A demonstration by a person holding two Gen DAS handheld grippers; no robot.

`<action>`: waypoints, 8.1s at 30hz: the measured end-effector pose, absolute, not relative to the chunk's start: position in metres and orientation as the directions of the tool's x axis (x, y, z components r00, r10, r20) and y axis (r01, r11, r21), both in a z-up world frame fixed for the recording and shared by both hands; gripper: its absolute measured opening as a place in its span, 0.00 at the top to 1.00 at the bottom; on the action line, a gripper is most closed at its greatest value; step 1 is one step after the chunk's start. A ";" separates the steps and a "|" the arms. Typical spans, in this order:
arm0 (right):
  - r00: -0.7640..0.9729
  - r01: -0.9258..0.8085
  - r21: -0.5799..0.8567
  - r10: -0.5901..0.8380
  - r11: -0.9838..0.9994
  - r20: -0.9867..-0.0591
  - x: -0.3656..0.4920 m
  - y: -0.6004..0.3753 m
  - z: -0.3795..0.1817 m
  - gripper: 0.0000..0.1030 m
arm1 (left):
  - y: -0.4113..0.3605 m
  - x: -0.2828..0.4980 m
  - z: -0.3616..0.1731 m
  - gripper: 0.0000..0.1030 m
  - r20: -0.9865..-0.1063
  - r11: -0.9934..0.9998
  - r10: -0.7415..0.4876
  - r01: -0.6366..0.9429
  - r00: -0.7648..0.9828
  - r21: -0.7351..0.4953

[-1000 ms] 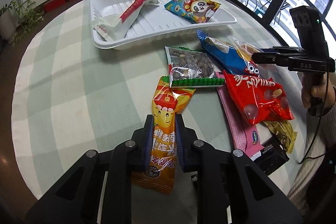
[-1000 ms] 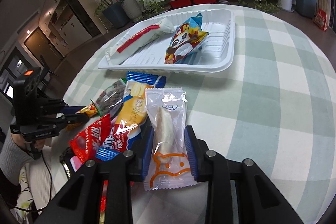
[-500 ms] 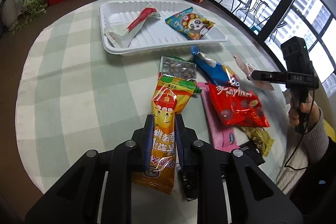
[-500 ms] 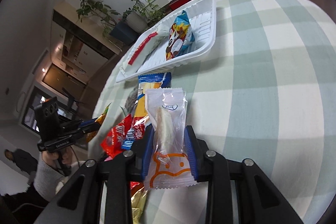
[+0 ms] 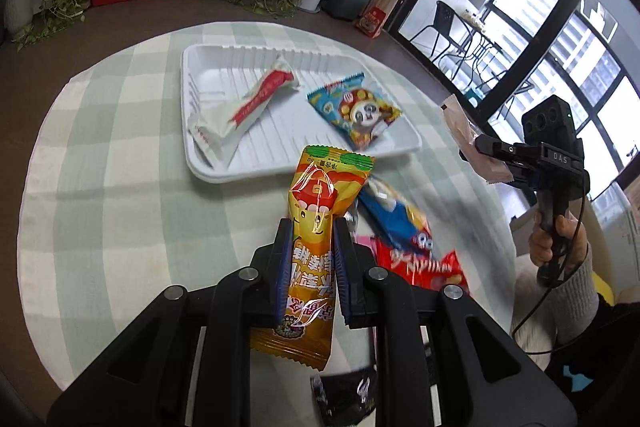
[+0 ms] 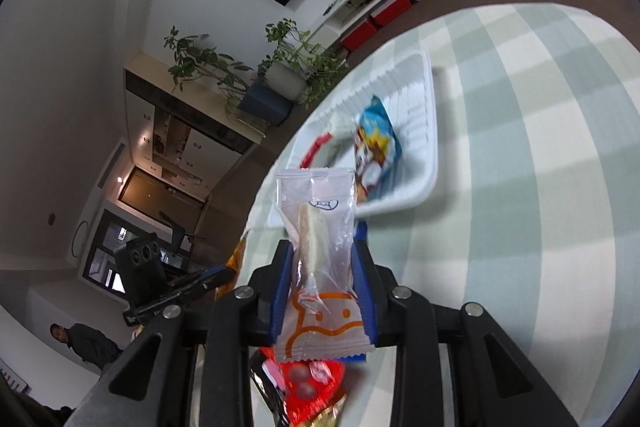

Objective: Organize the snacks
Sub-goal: 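Carry both packets into the white tray and open both tools, then move the left tool to the black packet while the right tool grasps the red bag, then close the left tool on the black packet and lift it while the right tool lifts the red bag, then carry the black packet and red bag over the white tray and open both tools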

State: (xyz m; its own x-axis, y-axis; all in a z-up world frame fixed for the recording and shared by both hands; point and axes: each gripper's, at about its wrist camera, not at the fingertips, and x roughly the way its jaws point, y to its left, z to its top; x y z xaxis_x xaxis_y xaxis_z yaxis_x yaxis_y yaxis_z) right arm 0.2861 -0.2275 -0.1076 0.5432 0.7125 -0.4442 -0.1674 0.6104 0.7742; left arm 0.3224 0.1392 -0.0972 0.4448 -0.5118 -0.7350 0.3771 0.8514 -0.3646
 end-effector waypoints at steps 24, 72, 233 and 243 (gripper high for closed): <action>0.538 -0.151 0.716 0.664 0.682 -0.519 0.405 -0.166 -0.113 0.43 | 0.075 0.447 -0.112 0.70 -0.716 0.886 -0.465 0.274 0.521 -0.375; 0.511 -0.547 0.113 0.437 0.829 -0.740 0.186 -0.075 -0.112 0.31 | 0.096 0.165 -0.077 0.56 -0.774 0.880 -0.358 0.466 0.523 -0.092; 0.545 -0.148 0.813 0.732 0.563 -0.408 0.392 -0.183 -0.109 0.52 | 0.108 0.424 -0.086 0.71 -0.704 0.866 -0.496 0.240 0.508 -0.438; 0.564 -0.179 0.731 0.678 0.658 -0.472 0.395 -0.167 -0.102 0.33 | 0.125 0.439 -0.095 0.68 -0.716 0.911 -0.402 0.165 0.572 -0.379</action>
State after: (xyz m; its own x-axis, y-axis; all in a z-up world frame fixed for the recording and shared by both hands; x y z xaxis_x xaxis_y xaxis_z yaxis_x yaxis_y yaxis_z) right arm 0.3945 -0.1668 -0.1021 0.5639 0.6780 -0.4716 -0.1793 0.6579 0.7314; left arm 0.4393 0.1249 -0.0950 0.5715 -0.4015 -0.7156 0.1648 0.9105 -0.3792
